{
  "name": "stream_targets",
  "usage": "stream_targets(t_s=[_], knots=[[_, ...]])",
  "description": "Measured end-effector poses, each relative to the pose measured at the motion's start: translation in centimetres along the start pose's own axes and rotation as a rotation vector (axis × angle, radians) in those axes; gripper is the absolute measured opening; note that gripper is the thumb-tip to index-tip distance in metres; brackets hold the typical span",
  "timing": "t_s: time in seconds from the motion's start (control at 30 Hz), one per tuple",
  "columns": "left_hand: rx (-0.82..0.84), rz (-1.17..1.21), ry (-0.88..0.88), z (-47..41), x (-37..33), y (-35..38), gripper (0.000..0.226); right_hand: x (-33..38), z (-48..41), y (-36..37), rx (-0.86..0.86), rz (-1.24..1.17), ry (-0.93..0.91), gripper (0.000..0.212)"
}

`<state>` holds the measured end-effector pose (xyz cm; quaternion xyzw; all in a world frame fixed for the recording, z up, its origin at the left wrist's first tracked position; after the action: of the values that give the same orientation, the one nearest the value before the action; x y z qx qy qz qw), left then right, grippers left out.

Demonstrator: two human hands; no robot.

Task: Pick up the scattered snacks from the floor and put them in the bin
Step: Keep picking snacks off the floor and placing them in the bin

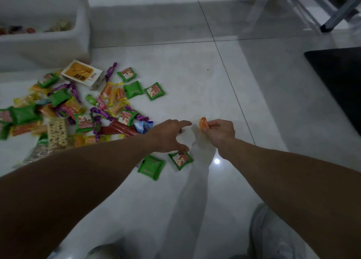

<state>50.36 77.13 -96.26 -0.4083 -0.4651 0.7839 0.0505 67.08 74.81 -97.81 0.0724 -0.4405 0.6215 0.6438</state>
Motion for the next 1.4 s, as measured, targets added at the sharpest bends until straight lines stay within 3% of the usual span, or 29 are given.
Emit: stream_targets(t_s=[0.33,0.57,0.87,1.17,1.4], knots=[[0.136,-0.031,0.009,-0.1,0.5,2.8,0.102,-0.4,-1.1,0.0,-0.009,-0.021,0.025,0.016],[0.063,0.122,-0.07,0.0,2.4,1.8,0.085,0.0,-1.1,-0.2,-0.009,-0.031,0.016,0.017],[-0.061,0.052,-0.078,0.5,2.9,-0.3,0.061,1.2,-0.7,0.3,-0.013,-0.048,-0.009,0.019],[-0.325,0.202,-0.188,2.5,5.6,-6.2,0.041,4.3,0.8,3.4,0.052,-0.035,-0.084,0.023],[-0.639,0.309,-0.26,6.5,7.6,-15.4,0.042,13.7,4.9,8.8,0.127,0.005,-0.242,0.014]])
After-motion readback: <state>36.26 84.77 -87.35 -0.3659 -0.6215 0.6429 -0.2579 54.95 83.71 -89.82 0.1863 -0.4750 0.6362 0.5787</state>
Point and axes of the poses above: each hand's wrist, its own z-axis away from the middle knuckle, its own y-axis out of the palm, x = y × z, the point moved 10 cm from there along -z, towards the middle knuckle, and after that the axes turned 9 degrees about y, right-handed, at the moved point
